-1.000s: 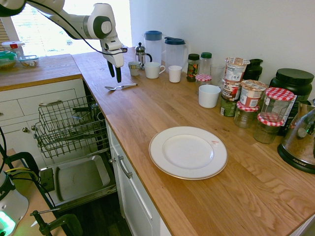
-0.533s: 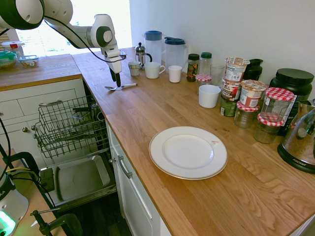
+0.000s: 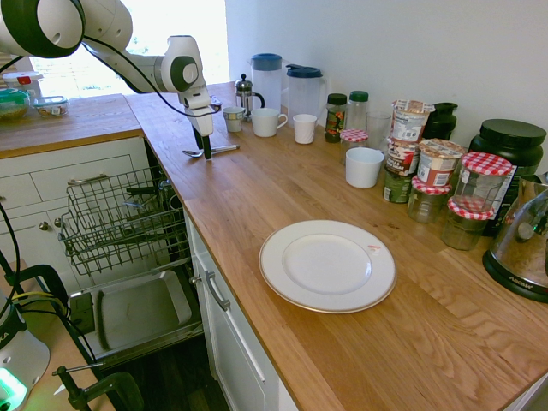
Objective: Put the spoon in the dishwasher
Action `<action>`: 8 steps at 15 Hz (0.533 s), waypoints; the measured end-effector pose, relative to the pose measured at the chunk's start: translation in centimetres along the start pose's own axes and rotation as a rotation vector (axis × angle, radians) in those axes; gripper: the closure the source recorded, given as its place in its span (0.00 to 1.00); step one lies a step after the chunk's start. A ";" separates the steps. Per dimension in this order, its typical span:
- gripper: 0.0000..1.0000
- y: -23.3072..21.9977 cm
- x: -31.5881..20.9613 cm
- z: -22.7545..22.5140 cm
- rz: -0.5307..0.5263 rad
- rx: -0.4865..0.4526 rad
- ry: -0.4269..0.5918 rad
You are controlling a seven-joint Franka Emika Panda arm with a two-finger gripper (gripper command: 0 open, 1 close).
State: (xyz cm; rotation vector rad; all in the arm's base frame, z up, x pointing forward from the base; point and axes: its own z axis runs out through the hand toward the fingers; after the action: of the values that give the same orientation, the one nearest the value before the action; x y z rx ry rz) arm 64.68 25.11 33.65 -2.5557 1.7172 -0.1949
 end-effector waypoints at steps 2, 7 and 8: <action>1.00 0.0 0.0 0.0 0.001 0.000 -0.001; 1.00 0.0 0.3 0.0 0.005 0.000 0.001; 1.00 0.0 0.5 0.1 0.007 -0.001 0.001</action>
State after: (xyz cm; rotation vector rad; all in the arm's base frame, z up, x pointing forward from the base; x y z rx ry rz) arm 64.92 24.65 33.61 -2.5502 1.7263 -0.1946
